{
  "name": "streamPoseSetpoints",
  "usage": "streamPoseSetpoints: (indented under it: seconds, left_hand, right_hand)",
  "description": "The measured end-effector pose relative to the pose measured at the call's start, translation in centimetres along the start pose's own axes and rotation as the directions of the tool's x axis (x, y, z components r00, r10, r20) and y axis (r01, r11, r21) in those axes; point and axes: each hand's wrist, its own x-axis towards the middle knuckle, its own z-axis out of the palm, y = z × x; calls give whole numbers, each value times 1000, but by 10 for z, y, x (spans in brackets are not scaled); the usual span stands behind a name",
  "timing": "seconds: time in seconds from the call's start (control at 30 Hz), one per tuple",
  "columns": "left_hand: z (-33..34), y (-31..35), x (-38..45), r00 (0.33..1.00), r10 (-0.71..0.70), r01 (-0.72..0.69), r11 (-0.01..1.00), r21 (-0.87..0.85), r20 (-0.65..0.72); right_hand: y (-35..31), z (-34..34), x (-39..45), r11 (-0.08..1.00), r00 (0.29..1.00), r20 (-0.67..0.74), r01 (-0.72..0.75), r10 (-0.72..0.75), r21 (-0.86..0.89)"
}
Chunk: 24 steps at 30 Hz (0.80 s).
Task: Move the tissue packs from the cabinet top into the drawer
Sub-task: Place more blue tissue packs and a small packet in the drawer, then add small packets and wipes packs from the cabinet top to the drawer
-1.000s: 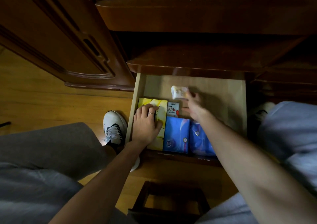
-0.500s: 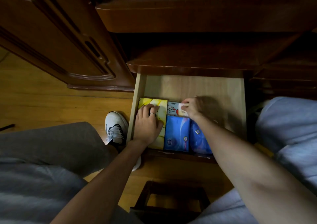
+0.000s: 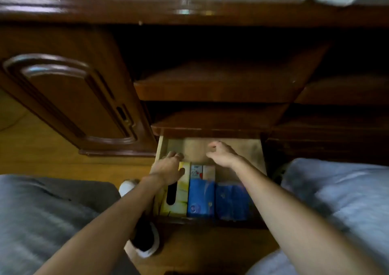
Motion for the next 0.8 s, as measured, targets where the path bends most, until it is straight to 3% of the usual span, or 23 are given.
streamPoseSetpoints:
  seconds: [0.1, 0.17, 0.23, 0.33, 0.4, 0.43, 0.47, 0.53, 0.57, 0.6, 0.63, 0.7, 0.8]
  left_hand:
    - [-75, 26, -17, 938, 86, -94, 996, -6, -336]
    - [-130, 46, -35, 789, 184, -209, 978, 25, -587]
    - [-187, 66, -56, 586, 254, -319, 945, 69, -769]
    - [-265, 96, -77, 342, 294, -433, 892, 128, -892]
    - [-306, 115, -78, 287, 290, -446, 884, 141, -913]
    - [-321, 123, -74, 291, 280, -441, 888, 132, -915]
    - [-333, 131, -68, 318, 271, -440, 891, 112, -908]
    - [-347, 145, -53, 425, 299, -459, 885, 81, -854]
    - [-351, 153, -44, 483, 340, -471, 878, 88, -807]
    - [-352, 159, -36, 530, 380, -478, 872, 103, -758]
    - [-353, 164, -26, 555, 410, -481, 868, 124, -724]
    - [-358, 169, -6, 532, 438, -477, 862, 170, -725]
    - [-380, 171, 22, 488, 404, -459, 873, 166, -774]
  right_hand:
    - [-45, -60, -42, 977, 978, -91, 196, -188, 89]
    - [-71, -103, -78, 938, 924, -199, 343, -326, 55]
    - [-94, -147, -115, 874, 819, -352, 486, -453, 6]
    - [-129, -214, -160, 787, 547, -632, 592, -549, -172]
    - [-145, -256, -175, 765, 283, -749, 478, -599, -431]
    - [-148, -275, -176, 762, 213, -745, 348, -632, -546]
    - [-148, -290, -173, 769, 257, -725, 203, -639, -606]
    - [-141, -310, -163, 835, 558, -696, -9, -452, -550]
    - [-137, -314, -155, 865, 673, -652, -35, -350, -500]
    - [-133, -316, -147, 880, 727, -606, -3, -324, -474]
    - [-131, -317, -139, 886, 739, -576, 61, -349, -459]
    - [-135, -323, -129, 890, 715, -557, 210, -422, -405]
    - [-149, -340, -111, 892, 624, -637, 313, -453, -327]
